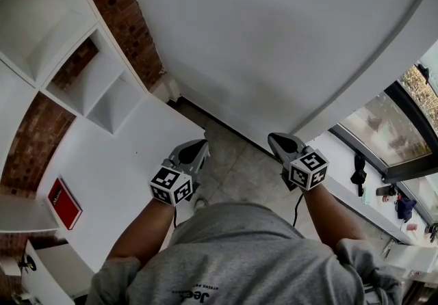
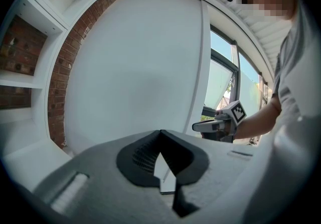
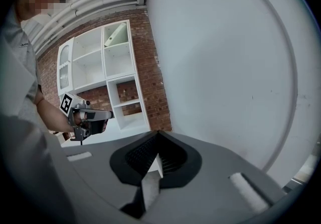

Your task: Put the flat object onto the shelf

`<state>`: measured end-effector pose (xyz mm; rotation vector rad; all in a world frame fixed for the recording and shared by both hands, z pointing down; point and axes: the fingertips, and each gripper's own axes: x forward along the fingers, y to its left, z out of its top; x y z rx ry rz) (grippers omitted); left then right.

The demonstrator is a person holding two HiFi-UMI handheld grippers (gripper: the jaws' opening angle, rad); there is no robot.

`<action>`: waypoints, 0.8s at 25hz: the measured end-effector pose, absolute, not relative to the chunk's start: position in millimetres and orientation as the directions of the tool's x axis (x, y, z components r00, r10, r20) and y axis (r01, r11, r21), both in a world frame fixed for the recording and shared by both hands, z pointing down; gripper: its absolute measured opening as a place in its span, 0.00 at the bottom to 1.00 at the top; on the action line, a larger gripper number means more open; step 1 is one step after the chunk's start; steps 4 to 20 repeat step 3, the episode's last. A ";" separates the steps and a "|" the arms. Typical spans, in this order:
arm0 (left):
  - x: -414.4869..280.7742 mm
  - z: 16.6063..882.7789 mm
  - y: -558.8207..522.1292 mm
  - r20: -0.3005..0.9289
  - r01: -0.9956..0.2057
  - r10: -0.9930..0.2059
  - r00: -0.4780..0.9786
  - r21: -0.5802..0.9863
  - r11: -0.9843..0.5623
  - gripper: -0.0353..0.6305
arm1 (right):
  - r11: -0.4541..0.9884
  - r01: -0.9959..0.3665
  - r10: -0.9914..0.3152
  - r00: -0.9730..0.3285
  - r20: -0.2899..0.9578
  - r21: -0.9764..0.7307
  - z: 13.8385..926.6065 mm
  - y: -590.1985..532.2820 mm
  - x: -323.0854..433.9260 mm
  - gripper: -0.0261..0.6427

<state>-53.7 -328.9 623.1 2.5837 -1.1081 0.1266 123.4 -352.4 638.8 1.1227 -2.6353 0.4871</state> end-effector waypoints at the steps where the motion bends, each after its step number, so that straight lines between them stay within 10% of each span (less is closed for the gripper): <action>1: -53.6 623.2 -328.9 0.207 -0.718 -0.689 0.695 0.261 -0.645 0.06 | 0.651 -0.730 -0.652 -0.678 0.339 -0.210 638.7 -352.2 123.1 0.05; 20: -53.2 623.5 -328.5 0.206 -0.717 -0.689 0.695 0.264 -0.645 0.05 | 0.652 -0.729 -0.651 -0.680 0.339 -0.210 638.8 -351.7 122.6 0.05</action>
